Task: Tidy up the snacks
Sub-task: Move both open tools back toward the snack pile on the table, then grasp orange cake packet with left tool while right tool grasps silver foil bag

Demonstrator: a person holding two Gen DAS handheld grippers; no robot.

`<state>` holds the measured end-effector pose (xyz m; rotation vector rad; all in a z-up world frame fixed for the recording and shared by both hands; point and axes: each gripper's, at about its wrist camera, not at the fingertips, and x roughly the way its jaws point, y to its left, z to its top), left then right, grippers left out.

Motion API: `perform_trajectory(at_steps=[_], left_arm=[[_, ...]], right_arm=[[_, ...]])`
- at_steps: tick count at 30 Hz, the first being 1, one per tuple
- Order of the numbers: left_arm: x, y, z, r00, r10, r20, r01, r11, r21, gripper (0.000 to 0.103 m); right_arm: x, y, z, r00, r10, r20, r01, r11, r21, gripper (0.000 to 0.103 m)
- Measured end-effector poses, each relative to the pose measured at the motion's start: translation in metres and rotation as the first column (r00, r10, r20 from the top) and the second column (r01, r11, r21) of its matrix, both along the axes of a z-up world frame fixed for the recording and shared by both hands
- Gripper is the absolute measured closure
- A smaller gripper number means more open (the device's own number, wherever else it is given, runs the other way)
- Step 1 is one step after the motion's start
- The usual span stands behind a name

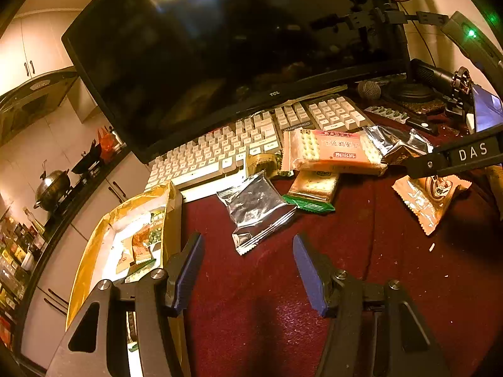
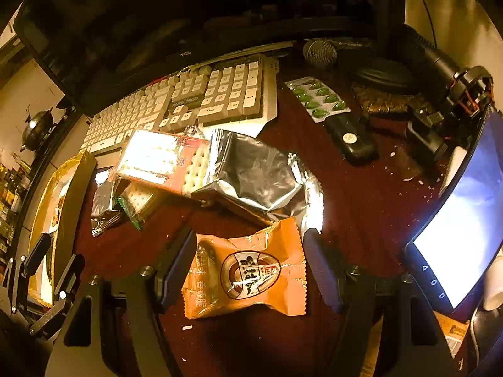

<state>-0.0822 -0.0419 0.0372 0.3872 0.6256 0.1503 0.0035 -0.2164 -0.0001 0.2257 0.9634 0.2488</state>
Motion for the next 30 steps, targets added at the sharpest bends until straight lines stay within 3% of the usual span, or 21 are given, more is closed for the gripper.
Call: perform_trajectory(at_steps=[7, 10, 12, 16, 19, 21, 24, 30], left_arm=[[0.0, 0.004, 0.0, 1.0, 0.005, -0.002, -0.005, 1.0, -0.01, 0.041], [-0.001, 0.01, 0.002, 1.0, 0.008, -0.007, -0.008, 1.0, -0.03, 0.041], [-0.002, 0.016, 0.005, 1.0, 0.008, -0.011, -0.008, 0.998, -0.055, 0.041], [-0.004, 0.026, 0.012, 0.997, -0.072, -0.04, 0.063, 0.98, -0.187, 0.041], [-0.004, 0.021, 0.014, 0.976, -0.205, -0.078, 0.175, 0.941, -0.289, 0.029], [-0.003, 0.01, 0.013, 0.946, -0.305, -0.106, 0.252, 0.903, -0.347, 0.023], [0.001, -0.018, 0.005, 0.906, -0.397, -0.149, 0.331, 0.881, -0.337, 0.013], [0.016, -0.058, -0.019, 0.878, -0.418, -0.232, 0.365, 0.9, -0.238, 0.013]], right_arm=[[-0.002, 0.016, -0.003, 0.996, 0.087, -0.026, -0.084, 0.99, 0.11, 0.033], [-0.003, 0.029, -0.004, 0.973, 0.23, -0.031, -0.214, 0.938, 0.272, 0.033], [-0.005, 0.028, 0.001, 0.971, 0.237, -0.011, -0.221, 0.92, 0.324, 0.033], [-0.009, 0.017, 0.018, 0.99, 0.116, 0.078, -0.128, 0.976, 0.177, 0.033], [-0.005, 0.01, 0.019, 0.994, 0.093, 0.065, -0.103, 0.979, 0.174, 0.033], [-0.002, 0.003, 0.018, 0.997, 0.061, 0.055, -0.07, 0.983, 0.167, 0.033], [0.004, -0.007, 0.019, 0.999, 0.018, 0.04, -0.024, 0.988, 0.15, 0.033], [0.017, -0.019, 0.031, 0.998, -0.048, 0.039, 0.044, 0.993, 0.106, 0.03]])
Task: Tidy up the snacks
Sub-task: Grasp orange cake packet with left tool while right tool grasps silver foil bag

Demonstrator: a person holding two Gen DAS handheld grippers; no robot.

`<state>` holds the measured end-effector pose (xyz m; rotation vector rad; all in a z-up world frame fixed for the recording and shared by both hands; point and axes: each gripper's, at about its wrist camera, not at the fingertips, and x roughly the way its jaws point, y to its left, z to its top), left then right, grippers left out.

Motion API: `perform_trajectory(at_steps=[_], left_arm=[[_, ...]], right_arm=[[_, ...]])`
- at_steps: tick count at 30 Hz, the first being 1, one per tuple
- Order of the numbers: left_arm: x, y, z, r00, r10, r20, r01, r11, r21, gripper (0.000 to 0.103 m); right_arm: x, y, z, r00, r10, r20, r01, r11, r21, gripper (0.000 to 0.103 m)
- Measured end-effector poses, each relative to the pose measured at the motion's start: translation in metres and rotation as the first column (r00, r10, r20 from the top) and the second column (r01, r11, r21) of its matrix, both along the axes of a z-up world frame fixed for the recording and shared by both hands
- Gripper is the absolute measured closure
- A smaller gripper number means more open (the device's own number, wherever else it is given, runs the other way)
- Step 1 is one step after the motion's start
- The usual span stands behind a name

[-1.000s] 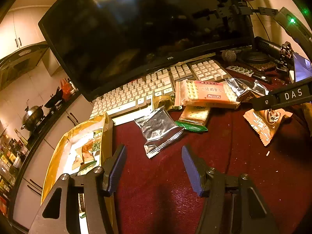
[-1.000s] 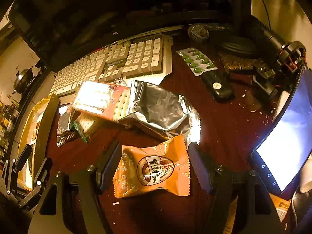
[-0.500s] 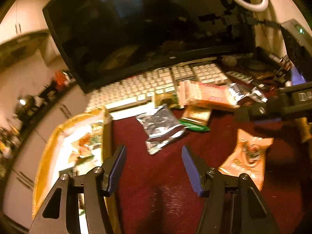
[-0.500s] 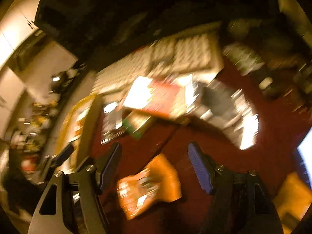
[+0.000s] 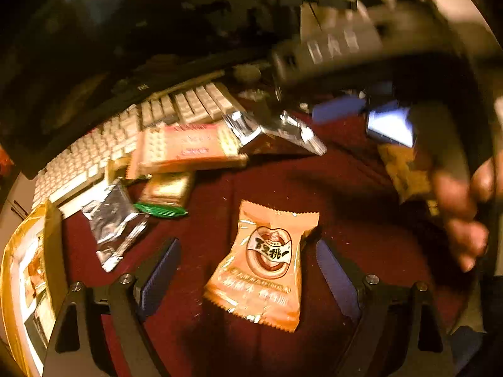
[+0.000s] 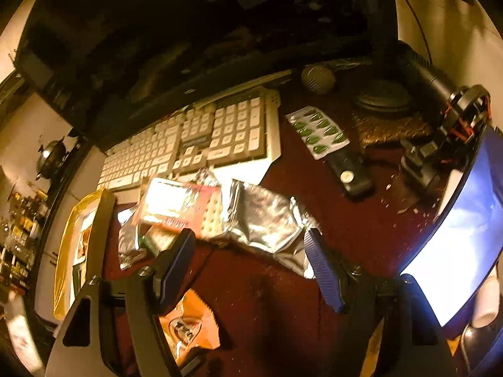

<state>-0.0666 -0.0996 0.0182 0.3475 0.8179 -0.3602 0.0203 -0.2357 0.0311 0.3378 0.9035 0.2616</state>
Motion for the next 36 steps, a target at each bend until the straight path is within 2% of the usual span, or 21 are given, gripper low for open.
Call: perform_trajectory(at_steps=[2, 3, 4, 6, 7, 9, 11, 12, 15, 17, 21, 23, 24, 25, 28, 29, 32, 36], left_arm=[[0.008, -0.003, -0.007, 0.999, 0.031, -0.019, -0.031, 0.999, 0.025, 0.013], [0.013, -0.002, -0.009, 0.998, 0.038, -0.045, -0.038, 0.999, 0.002, 0.015], [0.017, 0.0, -0.009, 0.997, 0.04, -0.067, -0.043, 0.998, -0.038, 0.026], [0.022, 0.006, -0.009, 0.995, 0.047, -0.093, -0.055, 0.996, -0.077, 0.038], [0.023, 0.008, -0.009, 0.994, 0.055, -0.098, -0.064, 0.994, -0.09, 0.048], [0.025, 0.014, -0.009, 0.992, 0.075, -0.104, -0.086, 0.991, -0.104, 0.048], [0.023, 0.022, -0.008, 0.989, 0.108, -0.098, -0.118, 0.987, -0.105, 0.049], [0.023, 0.027, -0.007, 0.987, 0.133, -0.091, -0.142, 0.984, -0.104, 0.049], [0.025, 0.041, -0.006, 0.981, 0.171, -0.095, -0.182, 0.974, -0.133, 0.049], [0.027, 0.048, -0.006, 0.976, 0.198, -0.088, -0.208, 0.97, -0.129, 0.049], [0.026, 0.055, -0.007, 0.973, 0.212, -0.091, -0.223, 0.965, -0.14, 0.049], [0.027, 0.056, -0.008, 0.973, 0.21, -0.094, -0.223, 0.964, -0.148, 0.049], [0.027, 0.057, -0.009, 0.973, 0.211, -0.097, -0.224, 0.963, -0.153, 0.049], [0.025, 0.059, -0.008, 0.972, 0.212, -0.1, -0.226, 0.961, -0.158, 0.049], [0.027, 0.058, -0.008, 0.972, 0.21, -0.107, -0.226, 0.961, -0.163, 0.049], [0.028, 0.057, -0.009, 0.972, 0.209, -0.106, -0.224, 0.961, -0.161, 0.049], [0.028, 0.058, -0.008, 0.971, 0.212, -0.109, -0.228, 0.959, -0.167, 0.049], [0.029, 0.061, -0.008, 0.969, 0.222, -0.112, -0.239, 0.956, -0.173, 0.049]], right_arm=[[0.008, 0.003, 0.0, 1.0, -0.013, -0.004, 0.013, 1.0, -0.021, 0.028], [0.013, 0.004, 0.0, 1.0, -0.021, -0.008, 0.02, 0.999, -0.033, 0.028], [0.02, 0.004, -0.001, 0.999, -0.029, -0.016, 0.028, 0.999, -0.037, 0.028], [0.033, 0.005, -0.004, 0.999, -0.035, -0.022, 0.034, 0.999, -0.03, 0.028], [0.039, 0.004, -0.007, 0.998, -0.05, -0.028, 0.049, 0.998, -0.035, 0.028], [0.052, 0.002, -0.015, 0.997, -0.073, -0.039, 0.071, 0.997, -0.039, 0.027], [0.061, -0.001, -0.029, 0.991, -0.099, -0.092, 0.095, 0.994, -0.054, 0.027], [0.062, -0.002, -0.033, 0.991, -0.087, -0.101, 0.085, 0.996, -0.027, 0.027], [0.059, 0.0, -0.032, 0.993, -0.067, -0.096, 0.064, 0.997, -0.032, 0.026], [0.053, 0.0, -0.034, 0.992, -0.016, -0.127, 0.02, 0.999, 0.035, 0.026], [0.031, 0.004, -0.027, 0.989, 0.054, -0.138, -0.044, 0.997, 0.068, 0.024], [0.018, 0.008, -0.024, 0.976, 0.157, -0.154, -0.132, 0.978, 0.159, 0.021], [0.015, 0.01, -0.024, 0.966, 0.196, -0.168, -0.168, 0.971, 0.169, 0.021], [0.012, 0.012, -0.022, 0.964, 0.203, -0.174, -0.179, 0.973, 0.146, 0.021], [0.012, 0.006, -0.01, 0.988, 0.123, -0.097, -0.123, 0.992, 0.005, 0.021], [0.014, 0.004, -0.01, 0.989, 0.11, -0.095, -0.111, 0.994, -0.008, 0.021], [0.02, 0.008, -0.015, 0.98, 0.176, -0.093, -0.173, 0.984, 0.034, 0.021], [0.019, 0.035, -0.018, 0.953, 0.295, -0.068, -0.297, 0.955, -0.025, 0.021]])
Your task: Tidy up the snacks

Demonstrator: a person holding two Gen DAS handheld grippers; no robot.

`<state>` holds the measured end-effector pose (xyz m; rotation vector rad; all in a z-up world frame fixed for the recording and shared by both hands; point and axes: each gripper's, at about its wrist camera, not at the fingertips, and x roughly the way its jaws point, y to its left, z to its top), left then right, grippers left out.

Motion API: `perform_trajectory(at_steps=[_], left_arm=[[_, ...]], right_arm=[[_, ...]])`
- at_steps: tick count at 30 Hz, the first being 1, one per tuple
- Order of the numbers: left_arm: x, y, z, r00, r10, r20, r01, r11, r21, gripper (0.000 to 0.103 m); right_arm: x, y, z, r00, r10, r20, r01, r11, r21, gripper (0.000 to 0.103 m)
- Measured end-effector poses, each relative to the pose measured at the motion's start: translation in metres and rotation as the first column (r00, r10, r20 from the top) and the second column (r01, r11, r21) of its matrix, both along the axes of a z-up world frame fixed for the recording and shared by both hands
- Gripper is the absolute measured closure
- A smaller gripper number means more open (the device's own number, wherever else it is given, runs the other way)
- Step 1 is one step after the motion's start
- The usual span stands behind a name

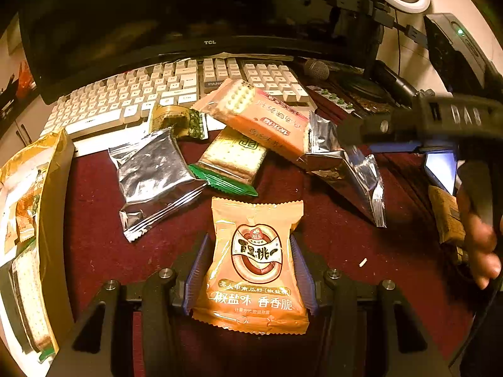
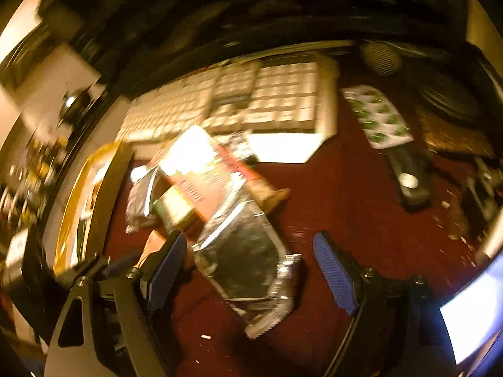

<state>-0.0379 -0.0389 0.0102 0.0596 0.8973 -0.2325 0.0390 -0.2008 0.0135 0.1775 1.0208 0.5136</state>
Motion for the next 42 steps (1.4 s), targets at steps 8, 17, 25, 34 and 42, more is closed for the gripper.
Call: perform_trajectory(at_steps=[8, 17, 25, 34, 42], left_arm=[[-0.005, 0.0, 0.002, 0.999, 0.022, 0.031, -0.023, 0.999, 0.044, 0.049], [-0.005, 0.009, 0.007, 0.996, 0.069, 0.056, -0.071, 0.996, 0.048, 0.049], [-0.005, 0.01, 0.016, 0.987, 0.114, 0.116, -0.122, 0.991, 0.063, 0.049], [-0.003, 0.011, 0.016, 0.984, 0.132, 0.123, -0.141, 0.987, 0.072, 0.049], [-0.005, 0.009, 0.017, 0.981, 0.136, 0.135, -0.149, 0.985, 0.089, 0.049]], right_arm=[[-0.006, 0.033, -0.016, 0.99, 0.127, 0.054, -0.113, 0.971, -0.211, 0.02], [-0.025, 0.047, -0.006, 0.963, 0.124, 0.238, -0.039, 0.943, -0.332, 0.043], [-0.036, 0.063, 0.007, 0.924, 0.019, 0.383, 0.148, 0.904, -0.401, 0.044], [-0.034, 0.058, 0.008, 0.888, -0.013, 0.46, 0.25, 0.853, -0.458, 0.044], [-0.038, 0.056, 0.01, 0.871, -0.018, 0.491, 0.281, 0.838, -0.468, 0.044]])
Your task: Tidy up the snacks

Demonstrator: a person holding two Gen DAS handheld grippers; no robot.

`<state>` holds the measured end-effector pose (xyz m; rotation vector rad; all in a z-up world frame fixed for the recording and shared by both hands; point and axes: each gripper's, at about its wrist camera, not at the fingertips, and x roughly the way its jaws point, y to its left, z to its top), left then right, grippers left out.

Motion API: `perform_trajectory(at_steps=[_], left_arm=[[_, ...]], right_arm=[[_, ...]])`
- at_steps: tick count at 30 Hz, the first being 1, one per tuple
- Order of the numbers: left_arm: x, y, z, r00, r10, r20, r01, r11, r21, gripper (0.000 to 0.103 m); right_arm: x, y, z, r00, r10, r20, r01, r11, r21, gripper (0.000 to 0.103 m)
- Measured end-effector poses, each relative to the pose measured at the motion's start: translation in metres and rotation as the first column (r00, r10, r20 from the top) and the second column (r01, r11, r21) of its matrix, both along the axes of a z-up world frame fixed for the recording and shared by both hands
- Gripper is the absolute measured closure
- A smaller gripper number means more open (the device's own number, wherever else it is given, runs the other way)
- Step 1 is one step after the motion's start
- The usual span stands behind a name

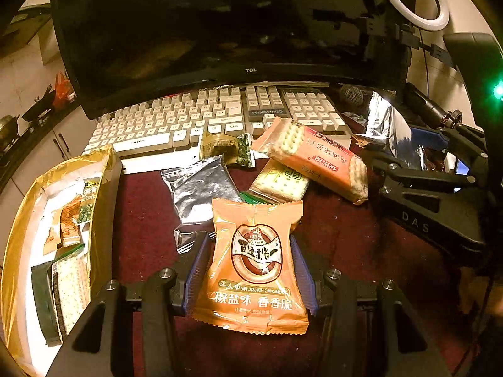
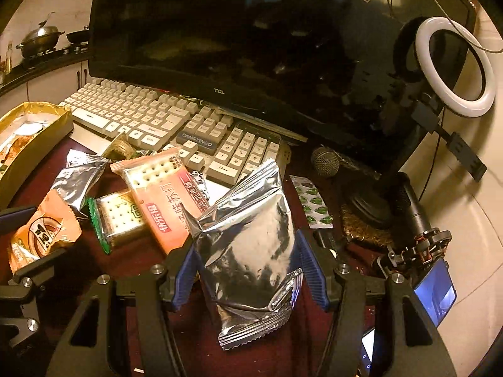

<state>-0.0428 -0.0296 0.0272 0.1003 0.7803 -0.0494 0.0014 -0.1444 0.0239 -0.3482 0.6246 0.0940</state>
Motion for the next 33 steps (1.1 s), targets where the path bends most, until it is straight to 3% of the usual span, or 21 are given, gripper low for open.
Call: perform_trajectory(at_steps=[33], left_arm=[[-0.0081, 0.0012, 0.0067, 1.0, 0.005, 0.026, -0.005, 1.0, 0.014, 0.049]], right_arm=[[-0.0054, -0.0008, 0.0057, 0.998, -0.02, 0.058, 0.022, 0.999, -0.028, 0.044]])
